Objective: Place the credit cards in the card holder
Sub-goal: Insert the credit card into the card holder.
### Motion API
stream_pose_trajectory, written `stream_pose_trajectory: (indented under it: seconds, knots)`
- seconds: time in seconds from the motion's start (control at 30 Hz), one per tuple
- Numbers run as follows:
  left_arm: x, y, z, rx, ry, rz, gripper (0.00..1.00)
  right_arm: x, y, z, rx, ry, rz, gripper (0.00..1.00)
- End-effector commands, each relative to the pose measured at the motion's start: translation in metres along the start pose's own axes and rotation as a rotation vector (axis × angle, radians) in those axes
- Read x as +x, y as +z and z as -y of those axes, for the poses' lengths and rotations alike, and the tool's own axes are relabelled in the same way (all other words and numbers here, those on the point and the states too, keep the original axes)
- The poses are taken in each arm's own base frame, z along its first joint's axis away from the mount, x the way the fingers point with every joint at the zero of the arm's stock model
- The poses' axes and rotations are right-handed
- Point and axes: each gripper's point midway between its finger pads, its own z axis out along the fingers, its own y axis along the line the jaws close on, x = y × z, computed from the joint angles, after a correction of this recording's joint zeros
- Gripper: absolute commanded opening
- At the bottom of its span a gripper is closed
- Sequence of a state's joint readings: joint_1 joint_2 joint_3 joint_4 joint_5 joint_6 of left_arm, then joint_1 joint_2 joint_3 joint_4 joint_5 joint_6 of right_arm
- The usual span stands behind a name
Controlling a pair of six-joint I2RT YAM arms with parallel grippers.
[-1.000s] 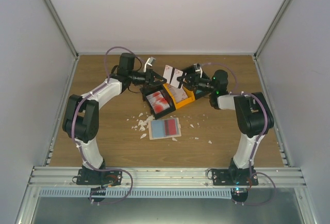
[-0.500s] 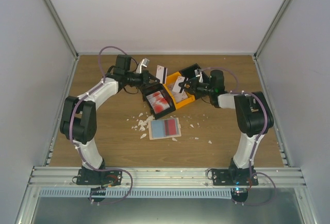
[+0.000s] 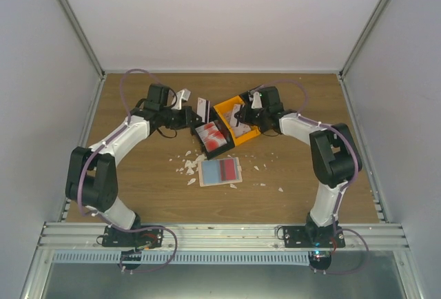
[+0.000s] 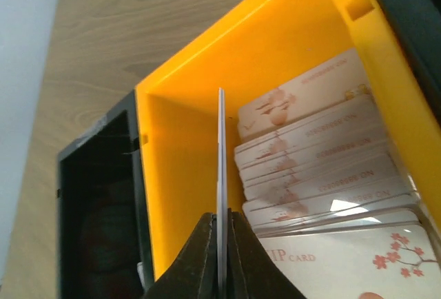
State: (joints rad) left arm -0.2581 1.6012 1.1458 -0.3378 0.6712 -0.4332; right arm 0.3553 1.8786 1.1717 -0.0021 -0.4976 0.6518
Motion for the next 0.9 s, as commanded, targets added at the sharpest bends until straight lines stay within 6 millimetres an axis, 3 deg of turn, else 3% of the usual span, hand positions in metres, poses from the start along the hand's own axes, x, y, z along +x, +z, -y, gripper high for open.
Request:
stream_pose_trajectory:
  seconds: [0.0,0.33,0.57,0.7,0.87]
  knots:
    - [0.004,-0.013,-0.005,-0.052,0.037,0.032,0.00,0.006,0.003,0.025,0.186,-0.038,-0.017,0.06]
    - [0.018,-0.024,-0.003,-0.060,0.056,0.036,0.00,0.008,-0.006,0.030,0.365,-0.052,0.007,0.37]
    - [0.032,-0.031,-0.010,-0.095,0.062,0.034,0.00,0.013,-0.042,0.023,0.495,-0.072,0.072,0.42]
    - [0.040,-0.039,-0.012,-0.120,0.082,0.034,0.00,0.039,-0.053,0.020,0.531,-0.117,0.036,0.43]
    - [0.062,-0.046,-0.010,-0.111,0.096,-0.012,0.00,0.091,-0.048,0.018,0.501,-0.149,-0.105,0.42]
